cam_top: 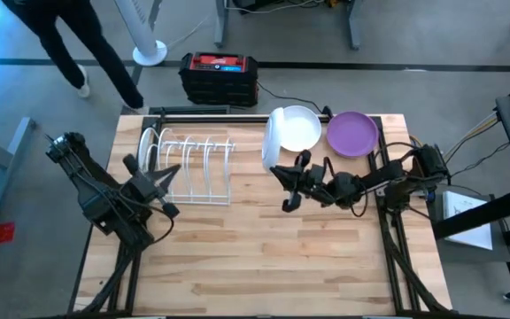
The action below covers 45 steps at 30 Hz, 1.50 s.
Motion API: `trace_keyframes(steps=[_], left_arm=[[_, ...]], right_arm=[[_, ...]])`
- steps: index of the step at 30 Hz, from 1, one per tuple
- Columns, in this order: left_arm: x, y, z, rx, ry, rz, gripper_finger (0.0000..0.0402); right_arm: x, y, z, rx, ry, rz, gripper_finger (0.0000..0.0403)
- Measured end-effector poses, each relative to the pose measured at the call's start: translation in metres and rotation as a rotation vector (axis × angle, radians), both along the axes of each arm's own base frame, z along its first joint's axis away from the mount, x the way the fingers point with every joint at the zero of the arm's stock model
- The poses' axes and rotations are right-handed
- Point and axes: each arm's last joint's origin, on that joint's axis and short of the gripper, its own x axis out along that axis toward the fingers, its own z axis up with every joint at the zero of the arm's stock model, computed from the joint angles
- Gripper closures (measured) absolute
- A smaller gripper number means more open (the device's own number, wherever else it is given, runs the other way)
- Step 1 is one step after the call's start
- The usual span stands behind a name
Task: Sort dishes
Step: Put the white plate into the white dish rack
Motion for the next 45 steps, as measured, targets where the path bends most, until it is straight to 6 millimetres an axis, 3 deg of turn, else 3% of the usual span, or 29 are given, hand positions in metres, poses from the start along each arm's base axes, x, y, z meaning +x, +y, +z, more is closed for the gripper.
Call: trace_keyframes(steps=[10, 16, 23, 26, 29, 39, 45], left_arm=[[-0.009, 0.014, -0.017, -0.066, -0.040, 0.026, 0.0401], [-0.007, 0.012, -0.023, -0.102, -0.045, 0.027, 0.0401], [-0.003, 0.007, -0.013, -0.210, -0.021, 0.021, 0.0401], [0.001, 0.002, -0.007, -0.245, -0.011, 0.016, 0.0401], [0.006, -0.005, -0.001, -0.257, 0.004, 0.003, 0.0401], [0.035, -0.036, 0.016, -0.184, 0.075, -0.022, 0.0401], [0.049, -0.050, 0.021, -0.145, 0.110, -0.030, 0.0401]], right_arm=[[0.006, -0.038, -0.009, 0.093, 0.052, 0.100, 0.0403], [0.007, -0.041, -0.007, 0.045, 0.055, 0.221, 0.0403], [0.007, -0.038, -0.001, 0.016, 0.038, 0.284, 0.0403], [0.005, -0.040, 0.002, -0.022, 0.039, 0.312, 0.0403], [0.003, -0.045, 0.005, -0.061, 0.046, 0.447, 0.0403], [-0.010, -0.091, -0.001, -0.089, 0.204, 0.795, 0.0403], [-0.017, -0.104, -0.002, -0.135, 0.241, 0.930, 0.0403]])
